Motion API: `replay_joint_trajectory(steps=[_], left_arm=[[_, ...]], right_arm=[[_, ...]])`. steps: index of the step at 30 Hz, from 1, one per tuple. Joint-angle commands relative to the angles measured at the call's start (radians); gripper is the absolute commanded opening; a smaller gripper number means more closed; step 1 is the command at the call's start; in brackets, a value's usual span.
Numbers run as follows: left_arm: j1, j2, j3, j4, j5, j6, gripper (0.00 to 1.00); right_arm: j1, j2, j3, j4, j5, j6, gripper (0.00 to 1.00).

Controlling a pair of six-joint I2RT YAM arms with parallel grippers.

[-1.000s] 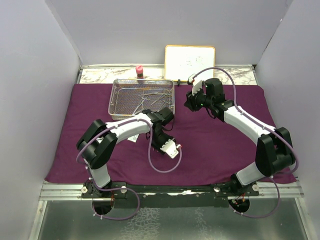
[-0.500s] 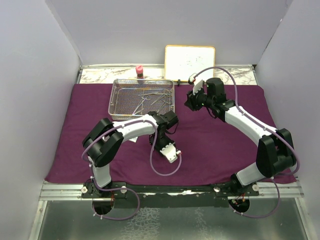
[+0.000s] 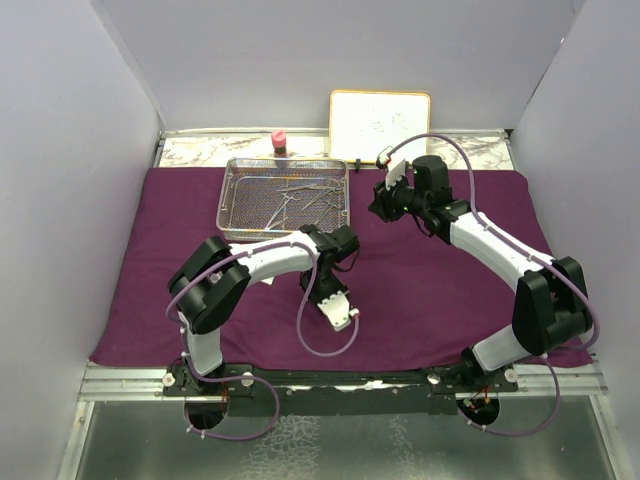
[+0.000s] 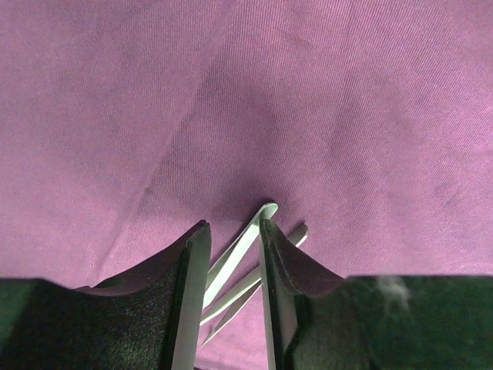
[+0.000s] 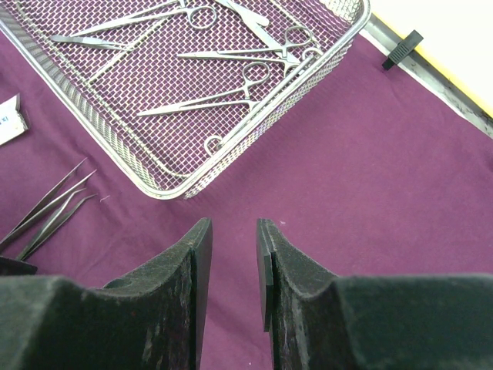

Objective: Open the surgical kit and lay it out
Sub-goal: Adjust the medical item in the surgical kit.

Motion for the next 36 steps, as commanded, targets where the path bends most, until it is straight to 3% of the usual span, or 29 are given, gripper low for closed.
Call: replay_joint_trajectory(steps=[1, 24, 36], left_arm=[[-0.01, 0.017, 0.016, -0.032, -0.033, 0.052, 0.33], [-0.017, 0.028, 0.004, -0.042, -0.094, 0.114, 0.23], [-0.032, 0.036, 0.022, -0.039, -0.086, 0.15, 0.07]], right_arm=[[-0.006, -0.013, 0.0, 0.008, -0.023, -0.003, 0.3], [-0.006, -0.013, 0.001, 0.008, -0.028, -0.001, 0.3], [-0.007, -0.017, 0.002, 0.006, -0.029, 0.0, 0.3]])
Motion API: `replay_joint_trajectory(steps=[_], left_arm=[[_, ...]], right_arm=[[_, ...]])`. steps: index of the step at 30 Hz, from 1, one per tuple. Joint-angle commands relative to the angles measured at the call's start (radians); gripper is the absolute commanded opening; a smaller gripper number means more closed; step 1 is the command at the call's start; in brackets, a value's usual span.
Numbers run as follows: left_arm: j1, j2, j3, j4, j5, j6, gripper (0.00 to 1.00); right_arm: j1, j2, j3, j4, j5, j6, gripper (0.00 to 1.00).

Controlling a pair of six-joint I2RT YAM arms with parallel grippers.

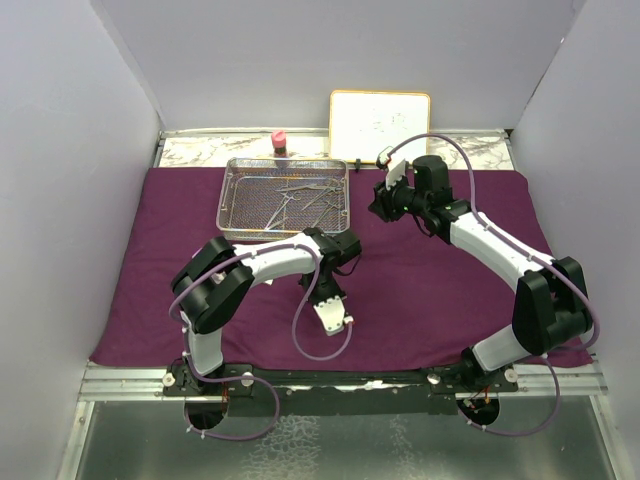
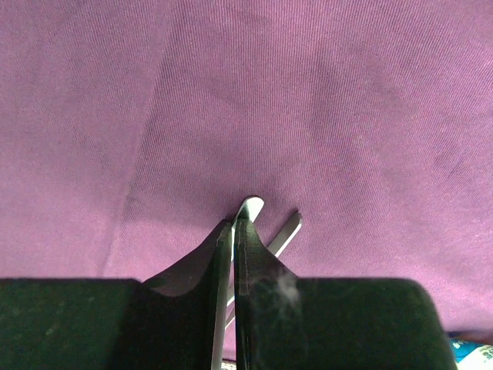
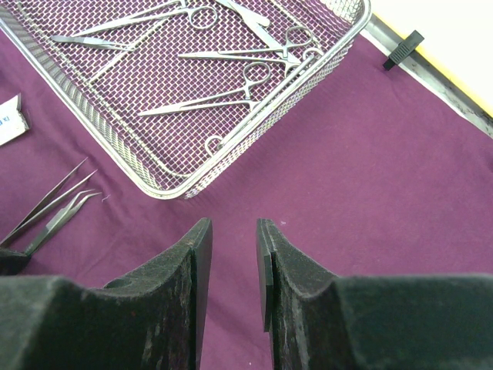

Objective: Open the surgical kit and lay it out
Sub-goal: Adjust the medical item in the surgical kit.

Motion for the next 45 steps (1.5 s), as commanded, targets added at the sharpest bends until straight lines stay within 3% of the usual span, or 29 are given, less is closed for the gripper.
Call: replay_joint_trajectory(steps=[1, 8, 16, 25, 35, 42, 45], left_arm=[[-0.012, 0.022, 0.025, -0.012, -0.002, 0.043, 0.06], [-0.017, 0.017, 0.051, -0.019, 0.007, 0.041, 0.0], [-0.016, -0.02, 0.083, -0.029, 0.026, -0.001, 0.0], [0.022, -0.125, 0.081, 0.014, 0.123, -0.145, 0.0], [0.229, -0.47, -0.106, 0.175, 0.329, -0.432, 0.03], [0.529, -0.604, -0.083, 0.276, 0.487, -0.687, 0.11], [0.606, -0.632, -0.066, 0.335, 0.455, -0.801, 0.14]], right_arm=[[-0.004, -0.016, 0.002, 0.006, -0.025, 0.0, 0.3], [-0.006, -0.019, 0.002, 0.005, -0.027, 0.0, 0.3], [-0.006, -0.019, 0.002, 0.005, -0.031, 0.001, 0.3], [-0.005, -0.042, 0.002, -0.022, -0.123, -0.032, 0.3], [0.049, -0.048, -0.04, -0.105, -0.314, -0.141, 0.29], [0.209, 0.034, -0.068, -0.083, -0.24, -0.209, 0.29], [0.253, 0.084, -0.051, -0.082, -0.213, -0.224, 0.28]])
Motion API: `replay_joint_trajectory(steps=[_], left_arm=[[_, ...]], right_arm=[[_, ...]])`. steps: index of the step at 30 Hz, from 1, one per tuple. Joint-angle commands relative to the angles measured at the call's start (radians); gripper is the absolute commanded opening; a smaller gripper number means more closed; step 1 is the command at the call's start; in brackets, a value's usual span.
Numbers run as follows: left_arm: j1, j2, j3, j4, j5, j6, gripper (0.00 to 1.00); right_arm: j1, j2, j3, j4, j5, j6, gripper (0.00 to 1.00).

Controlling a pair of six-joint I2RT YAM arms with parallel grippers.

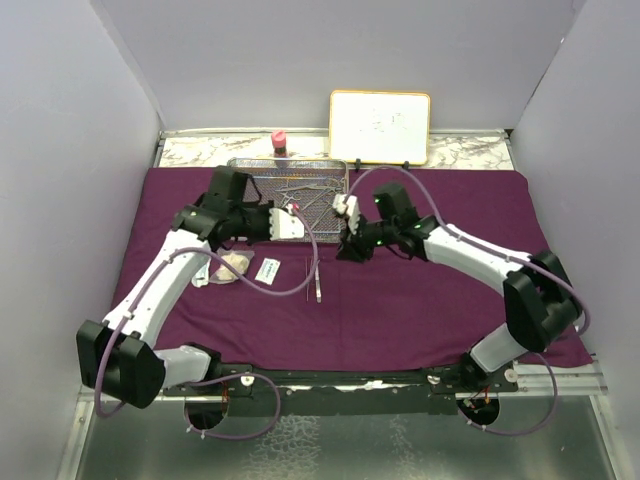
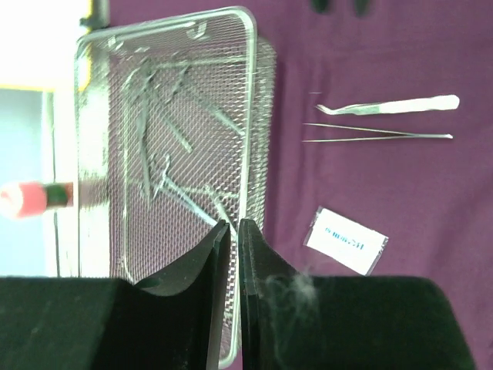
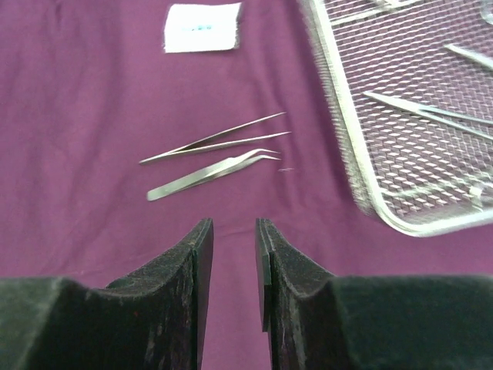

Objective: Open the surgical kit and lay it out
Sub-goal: Adjust the medical item in the surgical kit.

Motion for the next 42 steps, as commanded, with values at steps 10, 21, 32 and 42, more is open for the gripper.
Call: replay_joint_trajectory(steps=[10, 21, 32, 42], left_arm=[[0.262, -0.028, 0.08, 0.278, -0.02, -0.534, 0.21], [0.296, -0.013, 0.068, 0.352, -0.089, -0.615, 0.45], [0.296, -0.002, 0.07, 0.352, -0.063, -0.628, 0.48], [0.296, 0.003, 0.074, 0.348, -0.044, -0.633, 0.48]], right_arm=[[0.142, 0.237, 0.085, 0.0, 0.126, -0.106, 0.25], [0.153, 0.346, 0.192, -0.035, 0.096, 0.037, 0.31], [0.165, 0.375, 0.223, -0.05, 0.171, 0.163, 0.35], [0.17, 0.416, 0.265, -0.082, 0.198, 0.227, 0.36]])
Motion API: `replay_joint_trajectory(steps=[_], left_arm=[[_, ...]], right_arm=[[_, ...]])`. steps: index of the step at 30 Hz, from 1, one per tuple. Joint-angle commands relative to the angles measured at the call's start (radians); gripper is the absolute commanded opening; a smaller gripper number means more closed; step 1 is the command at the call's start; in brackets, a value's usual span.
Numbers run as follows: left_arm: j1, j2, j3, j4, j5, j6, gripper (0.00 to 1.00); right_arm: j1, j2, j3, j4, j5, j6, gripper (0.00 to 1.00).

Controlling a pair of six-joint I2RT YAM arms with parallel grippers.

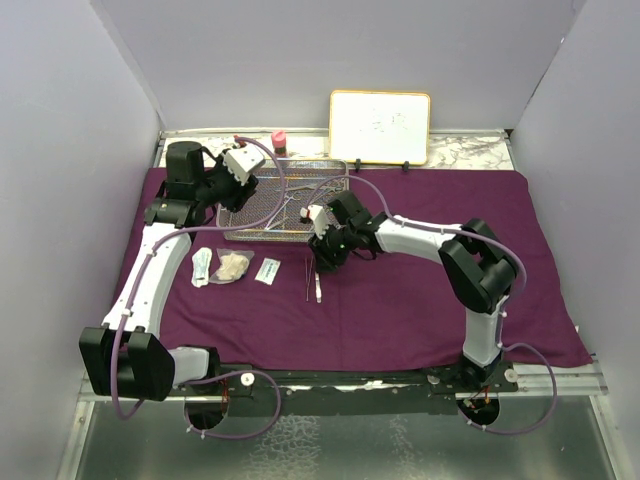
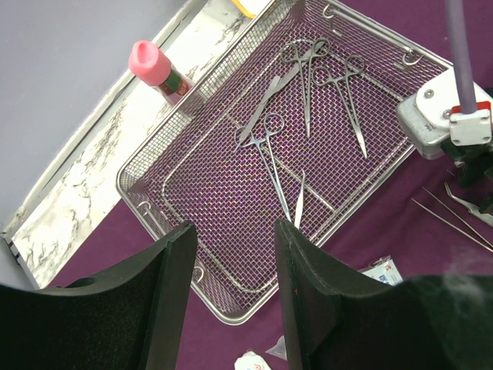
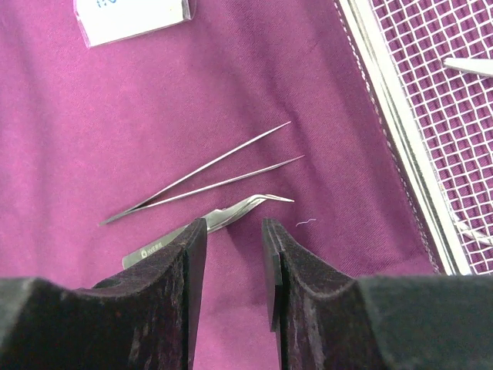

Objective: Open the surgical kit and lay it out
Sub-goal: Adjust the medical item in the surgical kit.

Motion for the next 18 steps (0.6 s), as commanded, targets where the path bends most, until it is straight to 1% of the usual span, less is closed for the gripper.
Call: replay_joint_trajectory(steps=[1, 18], left_arm=[[0.005, 0.007, 0.022, 0.018, 0.025, -0.014, 0.48], [0.005, 0.006, 0.016, 0.018, 0.038, -0.01, 0.49]], right_arm=[[0.01, 0.027, 0.04, -0.021, 0.037, 0.042, 0.35], [0.022, 0.05, 0.054, -0.021, 0.019, 0.062, 0.34]])
